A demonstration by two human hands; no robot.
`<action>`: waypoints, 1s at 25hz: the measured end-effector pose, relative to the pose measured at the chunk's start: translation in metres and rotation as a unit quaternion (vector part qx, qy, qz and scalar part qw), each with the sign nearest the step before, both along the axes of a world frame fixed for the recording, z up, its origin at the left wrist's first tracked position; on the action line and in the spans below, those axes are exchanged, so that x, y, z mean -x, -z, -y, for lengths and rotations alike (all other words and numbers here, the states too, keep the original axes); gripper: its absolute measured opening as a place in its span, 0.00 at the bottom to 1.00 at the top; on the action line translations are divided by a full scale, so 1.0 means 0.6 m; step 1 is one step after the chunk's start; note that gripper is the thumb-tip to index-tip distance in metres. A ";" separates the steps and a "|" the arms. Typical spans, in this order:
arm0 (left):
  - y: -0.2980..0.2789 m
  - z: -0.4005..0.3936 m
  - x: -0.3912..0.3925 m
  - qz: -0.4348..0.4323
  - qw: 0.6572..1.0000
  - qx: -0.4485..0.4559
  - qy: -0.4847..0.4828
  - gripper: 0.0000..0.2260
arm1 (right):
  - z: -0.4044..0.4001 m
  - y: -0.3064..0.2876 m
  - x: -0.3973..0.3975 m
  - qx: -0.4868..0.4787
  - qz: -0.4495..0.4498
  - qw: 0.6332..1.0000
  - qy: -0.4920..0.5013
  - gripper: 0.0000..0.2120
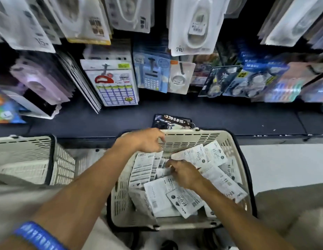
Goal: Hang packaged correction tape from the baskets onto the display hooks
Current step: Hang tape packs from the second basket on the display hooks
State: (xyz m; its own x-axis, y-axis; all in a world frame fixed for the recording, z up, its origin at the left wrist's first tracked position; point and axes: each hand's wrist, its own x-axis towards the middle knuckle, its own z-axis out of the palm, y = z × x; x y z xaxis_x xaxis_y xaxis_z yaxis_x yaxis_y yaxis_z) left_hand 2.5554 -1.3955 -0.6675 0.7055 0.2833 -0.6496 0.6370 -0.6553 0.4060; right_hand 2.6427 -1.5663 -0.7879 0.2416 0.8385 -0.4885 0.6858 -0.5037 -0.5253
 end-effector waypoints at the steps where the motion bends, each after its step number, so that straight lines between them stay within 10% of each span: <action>1: 0.001 -0.003 0.000 0.008 1.000 0.006 -0.007 0.17 | -0.004 0.018 0.002 0.015 0.021 0.999 -0.046 0.19; 9: 0.006 -0.033 0.011 -0.040 0.999 -0.005 -0.002 0.20 | -0.072 0.085 0.032 0.011 0.157 0.981 -0.114 0.21; 14: -0.022 -0.041 0.020 0.038 0.998 0.003 -0.040 0.20 | -0.134 0.091 0.046 0.105 0.157 0.942 -0.278 0.40; 19: -0.028 -0.050 0.043 0.005 0.999 0.026 -0.040 0.22 | -0.137 0.114 0.076 0.073 0.309 0.854 -0.412 0.34; 25: -0.023 -0.061 0.053 0.009 0.998 0.038 -0.050 0.24 | -0.137 0.122 0.099 0.033 0.266 0.832 -0.486 0.31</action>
State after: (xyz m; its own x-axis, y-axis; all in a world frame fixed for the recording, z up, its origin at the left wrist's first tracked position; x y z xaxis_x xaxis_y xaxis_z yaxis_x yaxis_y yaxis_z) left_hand 2.5236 -1.3587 -0.6539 0.6886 0.3026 -0.6590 0.6891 -0.5559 0.4649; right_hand 2.5834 -1.4843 -0.8611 -0.3382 0.7399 -0.5815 0.9126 0.4088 -0.0106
